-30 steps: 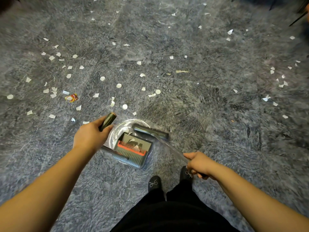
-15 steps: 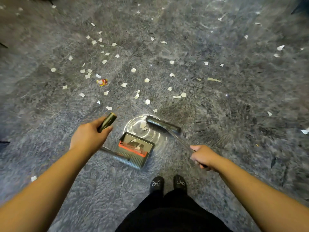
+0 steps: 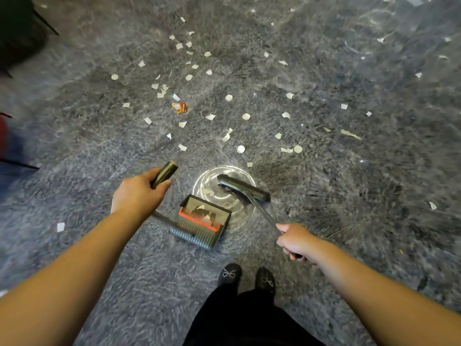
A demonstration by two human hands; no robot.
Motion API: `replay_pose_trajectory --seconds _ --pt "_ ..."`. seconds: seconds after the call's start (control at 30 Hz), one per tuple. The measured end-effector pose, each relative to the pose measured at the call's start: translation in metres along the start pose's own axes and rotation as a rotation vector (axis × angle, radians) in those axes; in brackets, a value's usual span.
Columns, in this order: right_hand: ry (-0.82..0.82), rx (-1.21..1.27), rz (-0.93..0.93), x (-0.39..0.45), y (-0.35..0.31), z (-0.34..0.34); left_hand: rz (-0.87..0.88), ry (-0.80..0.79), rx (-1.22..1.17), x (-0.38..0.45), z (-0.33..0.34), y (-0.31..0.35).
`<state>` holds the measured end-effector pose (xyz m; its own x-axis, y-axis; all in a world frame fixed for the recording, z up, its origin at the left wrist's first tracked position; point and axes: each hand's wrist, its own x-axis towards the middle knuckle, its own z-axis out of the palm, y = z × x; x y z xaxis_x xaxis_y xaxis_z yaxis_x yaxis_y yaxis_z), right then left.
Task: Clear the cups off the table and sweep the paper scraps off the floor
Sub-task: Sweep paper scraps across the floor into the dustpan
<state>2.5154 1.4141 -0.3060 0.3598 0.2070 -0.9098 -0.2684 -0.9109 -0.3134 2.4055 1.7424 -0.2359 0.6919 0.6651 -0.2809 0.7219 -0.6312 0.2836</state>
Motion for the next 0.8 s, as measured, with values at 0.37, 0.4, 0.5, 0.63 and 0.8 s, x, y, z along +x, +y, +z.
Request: replay_pose_trajectory --seconds 0.37,0.4,0.5,0.63,0.8 --pt "-0.103 -0.132 -0.003 -0.023 -0.007 0.023 0.010 0.017 0.021 0.001 -0.009 0.006" --pt "-0.120 -0.141 -0.009 -0.028 -0.010 0.025 0.018 0.017 0.021 -0.002 -0.008 0.004" --pt "-0.157 -0.117 -0.014 -0.041 -0.019 0.028 0.025 0.014 0.020 -0.010 -0.004 -0.002" --pt "-0.121 -0.029 0.000 -0.056 -0.022 0.021 0.030 -0.004 0.015 -0.018 -0.001 -0.007" --pt "-0.080 0.083 0.006 -0.068 -0.019 0.014 0.006 -0.007 -0.003 -0.031 0.002 -0.016"
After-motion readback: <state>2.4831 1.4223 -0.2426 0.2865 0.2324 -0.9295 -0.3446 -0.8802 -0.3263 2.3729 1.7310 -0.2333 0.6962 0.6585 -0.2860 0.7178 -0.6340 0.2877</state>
